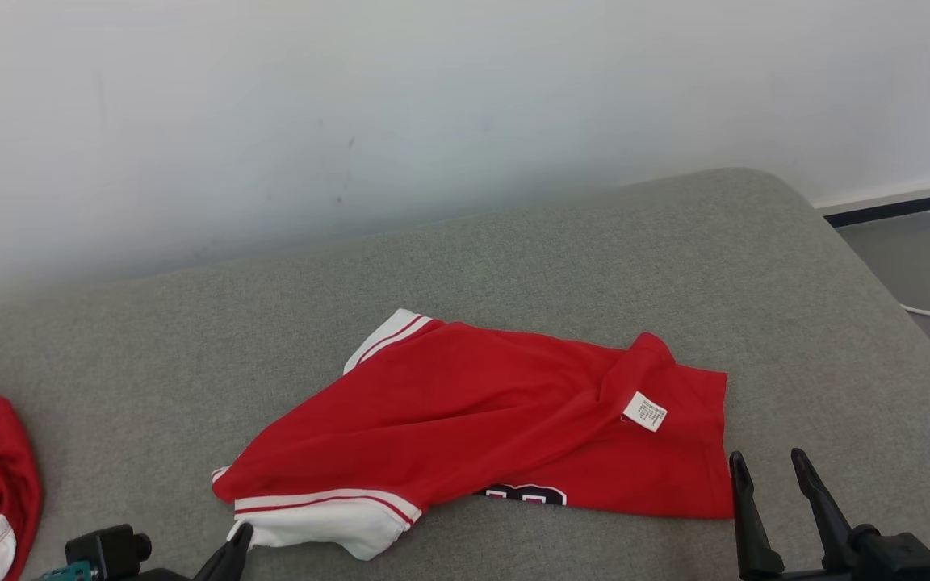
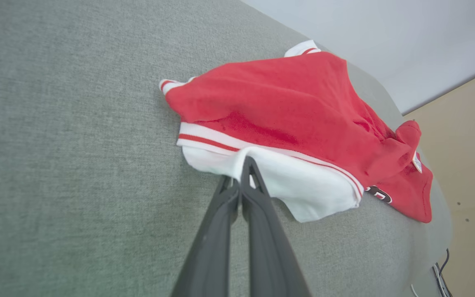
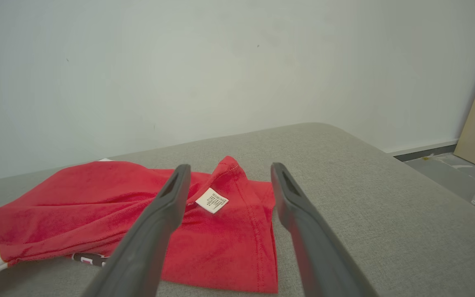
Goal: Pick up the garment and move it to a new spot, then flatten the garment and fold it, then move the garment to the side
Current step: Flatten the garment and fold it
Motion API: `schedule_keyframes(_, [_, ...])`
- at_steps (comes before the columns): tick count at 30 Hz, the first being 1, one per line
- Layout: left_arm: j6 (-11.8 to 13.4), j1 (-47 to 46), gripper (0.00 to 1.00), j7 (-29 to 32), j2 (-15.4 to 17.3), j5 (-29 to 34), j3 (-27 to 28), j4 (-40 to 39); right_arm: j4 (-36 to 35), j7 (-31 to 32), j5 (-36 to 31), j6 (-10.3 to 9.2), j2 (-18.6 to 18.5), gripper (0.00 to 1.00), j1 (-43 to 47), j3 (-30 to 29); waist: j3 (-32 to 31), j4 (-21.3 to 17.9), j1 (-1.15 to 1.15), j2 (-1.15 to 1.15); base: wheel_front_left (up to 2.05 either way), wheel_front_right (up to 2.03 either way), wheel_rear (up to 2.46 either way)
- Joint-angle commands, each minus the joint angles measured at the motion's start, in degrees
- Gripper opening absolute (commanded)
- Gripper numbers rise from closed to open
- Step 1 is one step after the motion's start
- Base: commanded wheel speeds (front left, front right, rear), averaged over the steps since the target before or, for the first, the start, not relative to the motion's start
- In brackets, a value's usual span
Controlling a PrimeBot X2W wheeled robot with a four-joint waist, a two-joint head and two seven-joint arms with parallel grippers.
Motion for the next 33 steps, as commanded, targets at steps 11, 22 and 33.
schedule_keyframes(11, [-2.02, 1.16, 0.0, -4.3, -1.03, 1.7, -1.33, 5.75, 0.05, -0.03, 0.48, 0.03, 0.22, 1.0, 0.16, 0.22, 0.48, 1.22, 0.0, 0.0, 0.0, 0.0, 0.0])
schedule_keyframes(22, [-3.54, 5.55, 0.0, -9.71, -2.68, 0.12, -0.09, 0.51, 5.83, -0.02, 2.72, 0.03, -1.94, 1.0, -3.59, -0.78, 0.46, 3.98, 0.0, 0.0, 0.0, 0.0, 0.0])
schedule_keyframes(33, [-2.33, 4.3, 0.0, -11.54, -1.66, 1.45, 1.01, -3.57, 28.65, -0.03, 11.81, 0.03, -8.54, 1.0, -20.16, 9.04, 2.64, 8.58, 0.0, 0.0, 0.0, 0.0, 0.0])
